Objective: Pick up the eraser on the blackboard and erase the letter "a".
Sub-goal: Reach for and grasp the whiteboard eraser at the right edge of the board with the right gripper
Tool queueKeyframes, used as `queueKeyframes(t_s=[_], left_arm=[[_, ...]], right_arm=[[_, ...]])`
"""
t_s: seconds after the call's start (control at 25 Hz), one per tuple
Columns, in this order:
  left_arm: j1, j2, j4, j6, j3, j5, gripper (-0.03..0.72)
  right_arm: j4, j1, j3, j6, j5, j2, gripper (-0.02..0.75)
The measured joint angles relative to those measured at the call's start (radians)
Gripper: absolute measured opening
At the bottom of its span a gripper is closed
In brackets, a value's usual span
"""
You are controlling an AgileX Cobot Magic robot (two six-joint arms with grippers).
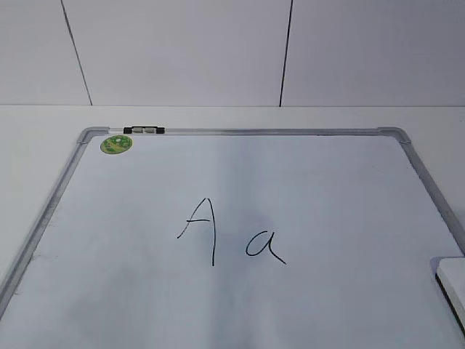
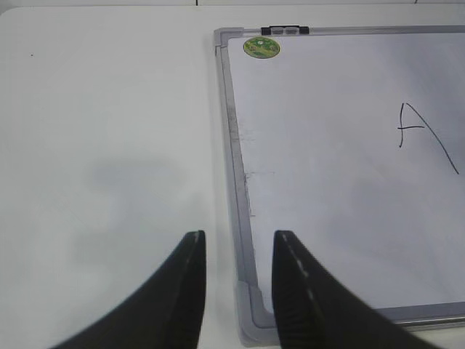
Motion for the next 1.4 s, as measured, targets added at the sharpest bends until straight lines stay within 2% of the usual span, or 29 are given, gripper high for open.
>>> queueKeyframes(t_s=[0.16, 0.36, 0.56, 0.92, 1.12, 1.4], left_arm=[[0.000, 0.000, 0.000, 0.000, 0.000, 0.000, 0.235], [0.000, 0.000, 0.000, 0.000, 0.000, 0.000, 0.235], [0.000, 0.000, 0.000, 0.000, 0.000, 0.000, 0.235], [0.000, 0.000, 0.000, 0.000, 0.000, 0.000, 0.235], [0.000, 0.000, 0.000, 0.000, 0.000, 0.000, 0.234], [0.000, 0.000, 0.000, 0.000, 0.000, 0.000, 0.235]], right_arm=[[0.011, 0.000, -0.043, -0.021, 0.019, 0.092, 0.595], [0.030, 0.000, -0.066, -0.044, 0.028, 0.244, 0.664], [0.032, 0.000, -0.127, -0.049, 0.028, 0.400, 0.676], [0.042, 0.000, -0.324, 0.003, 0.001, 0.662, 0.675], [0.084, 0.000, -0.347, 0.012, -0.004, 0.749, 0.661], [0.065, 0.010, -0.347, 0.013, -0.008, 0.769, 0.613]])
